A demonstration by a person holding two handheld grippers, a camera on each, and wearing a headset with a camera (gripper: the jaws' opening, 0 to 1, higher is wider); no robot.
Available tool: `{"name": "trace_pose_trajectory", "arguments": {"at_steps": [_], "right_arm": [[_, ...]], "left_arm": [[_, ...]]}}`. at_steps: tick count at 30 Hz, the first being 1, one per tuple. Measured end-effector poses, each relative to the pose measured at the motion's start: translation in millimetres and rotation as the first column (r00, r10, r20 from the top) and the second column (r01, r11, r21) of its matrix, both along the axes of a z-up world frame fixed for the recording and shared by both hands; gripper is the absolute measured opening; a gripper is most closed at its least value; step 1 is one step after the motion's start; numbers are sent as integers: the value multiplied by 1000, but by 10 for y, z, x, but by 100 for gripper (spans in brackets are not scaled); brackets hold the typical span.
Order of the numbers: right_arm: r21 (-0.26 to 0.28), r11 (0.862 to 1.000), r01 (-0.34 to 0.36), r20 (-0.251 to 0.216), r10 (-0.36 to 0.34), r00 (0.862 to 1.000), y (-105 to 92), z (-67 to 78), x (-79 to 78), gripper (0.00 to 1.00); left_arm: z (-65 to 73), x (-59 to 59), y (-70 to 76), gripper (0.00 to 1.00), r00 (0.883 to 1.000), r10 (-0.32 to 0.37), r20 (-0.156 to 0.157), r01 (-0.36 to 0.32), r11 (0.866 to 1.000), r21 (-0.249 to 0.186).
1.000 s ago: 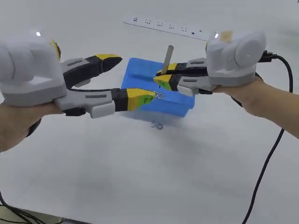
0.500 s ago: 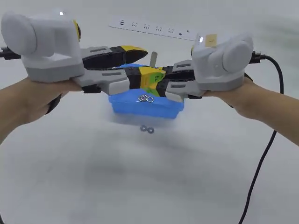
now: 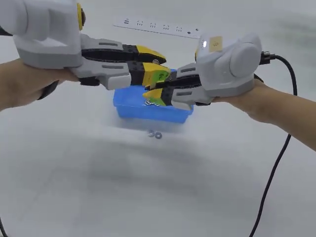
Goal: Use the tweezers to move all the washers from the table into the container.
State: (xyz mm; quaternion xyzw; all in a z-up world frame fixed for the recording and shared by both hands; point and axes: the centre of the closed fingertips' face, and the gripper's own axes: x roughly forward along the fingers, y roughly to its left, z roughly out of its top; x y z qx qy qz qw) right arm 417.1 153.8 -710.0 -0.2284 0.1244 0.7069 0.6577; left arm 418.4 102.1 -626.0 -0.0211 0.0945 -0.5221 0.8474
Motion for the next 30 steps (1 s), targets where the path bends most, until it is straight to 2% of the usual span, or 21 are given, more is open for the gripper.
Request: {"name": "trace_pose_trajectory", "arguments": {"at_steps": [3, 5, 8, 10, 11, 13, 14, 15, 16, 20, 25, 27, 30], "right_arm": [[-5, 1000, -9, 8, 9, 1000, 3, 0, -13, 8], [-8, 1000, -20, 9, 21, 1000, 3, -1, -43, 8], [-9, 1000, -25, 14, 25, 1000, 7, 5, -62, 8], [-10, 1000, -27, 19, 27, 999, 9, 7, -59, 8], [-14, 999, -30, 25, 31, 999, 7, 1, -60, 8], [-22, 999, -33, 33, 33, 999, 4, -11, -59, 9], [-26, 999, -31, 36, 32, 999, 2, -18, -54, 9], [-30, 999, -22, 43, 24, 999, -3, -22, -31, 9], [-28, 999, -19, 42, 20, 999, -2, -18, -24, 10], [-26, 1000, -2, 35, 3, 999, -12, -7, 7, 11], [-35, 999, 39, 39, -37, 999, -29, -11, 68, 13], [-40, 998, 49, 32, -48, 998, -41, -11, 78, 19], [-55, 996, 65, 32, -64, 997, -83, -26, 83, 28]], "left_arm": [[-20, -45, -20, 15, 999, -35, 20, 34, 999, 36], [-15, -40, -7, 10, 999, -32, 22, 32, 999, 35], [3, -38, 9, 9, 999, -31, 31, 30, 999, 23], [7, -49, 3, 8, 997, -41, 65, 38, 998, 47], [3, -12, 17, 7, 996, -25, 88, 19, 998, 68], [-15, 17, 34, 5, 995, -17, 100, 8, 996, 93], [-24, 35, 45, 4, 993, -15, 118, 2, 994, 113], [-22, 26, 37, 4, 993, -18, 116, 5, 994, 109], [-14, 36, 38, 4, 991, -16, 136, 0, 993, 116], [-11, 61, 36, 4, 986, -14, 165, -9, 990, 138], [-26, 116, 41, 4, 983, -3, 183, -27, 987, 161], [-41, 167, 70, 4, 979, 14, 201, -52, 981, 185], [-3, 190, 67, 4, 977, 33, 209, -73, 980, 185]]}}
